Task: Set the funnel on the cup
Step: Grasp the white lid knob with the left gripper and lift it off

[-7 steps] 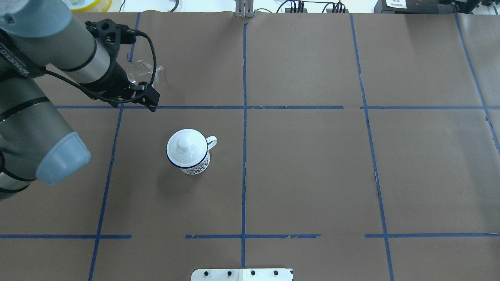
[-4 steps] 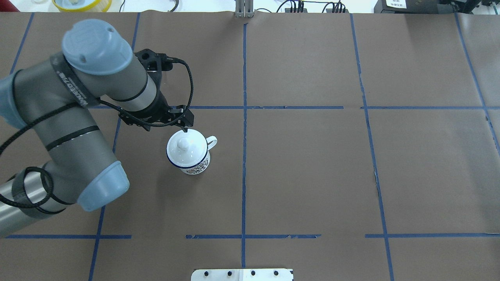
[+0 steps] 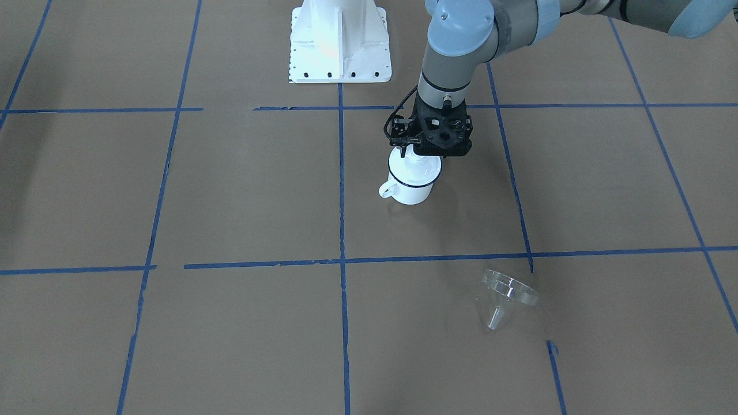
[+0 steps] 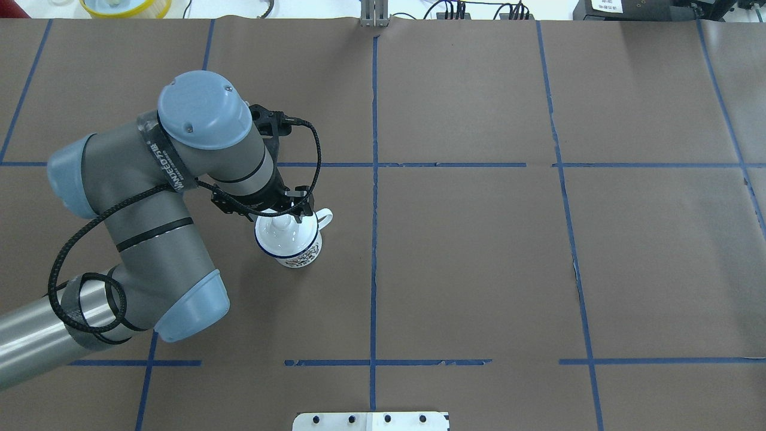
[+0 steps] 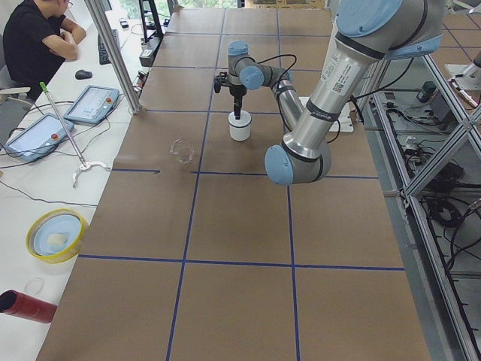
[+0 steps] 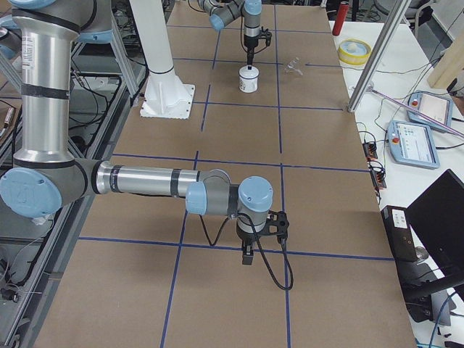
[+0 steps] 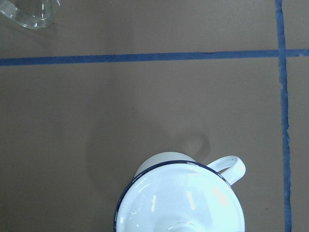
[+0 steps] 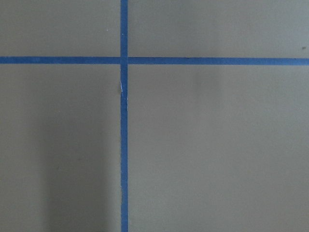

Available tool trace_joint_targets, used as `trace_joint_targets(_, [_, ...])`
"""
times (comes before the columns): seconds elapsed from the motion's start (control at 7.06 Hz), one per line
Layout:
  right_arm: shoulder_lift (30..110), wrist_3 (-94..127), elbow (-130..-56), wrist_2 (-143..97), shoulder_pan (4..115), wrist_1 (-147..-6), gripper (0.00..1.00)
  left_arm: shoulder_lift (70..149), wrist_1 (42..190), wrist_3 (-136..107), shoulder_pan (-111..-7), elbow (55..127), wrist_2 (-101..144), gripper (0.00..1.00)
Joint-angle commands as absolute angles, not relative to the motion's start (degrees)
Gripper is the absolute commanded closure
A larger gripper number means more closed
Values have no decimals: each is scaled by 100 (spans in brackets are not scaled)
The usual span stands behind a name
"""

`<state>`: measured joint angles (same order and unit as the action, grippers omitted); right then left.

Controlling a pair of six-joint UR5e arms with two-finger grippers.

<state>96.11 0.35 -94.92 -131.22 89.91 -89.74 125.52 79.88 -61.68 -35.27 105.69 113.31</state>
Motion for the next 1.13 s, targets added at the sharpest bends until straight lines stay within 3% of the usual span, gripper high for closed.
trace_joint_targets(0.0, [9615,35,-9492,-13122,8991,-8974,0,12560,7989,-6170,-3489,10556,11338,32])
trace_joint_targets(0.42, [9607,35,-9492,-13122,8991,-8974,0,12577,7998,-6170,-3419,10529,11338,39])
trace_joint_targets(0.57, [9615,35,-9492,-13122,8991,-8974,0,12577,7998,-6179,-3410,10538,11347,48])
trace_joint_targets(0.71, [9615,35,-9492,-13122,8991,-8974,0,12577,7998,-6170,-3419,10547,11347,66])
trace_joint_targets(0.99, [9615,35,-9492,-13122,8991,-8974,0,12560,7989,-6161,-3419,10617,11320,81])
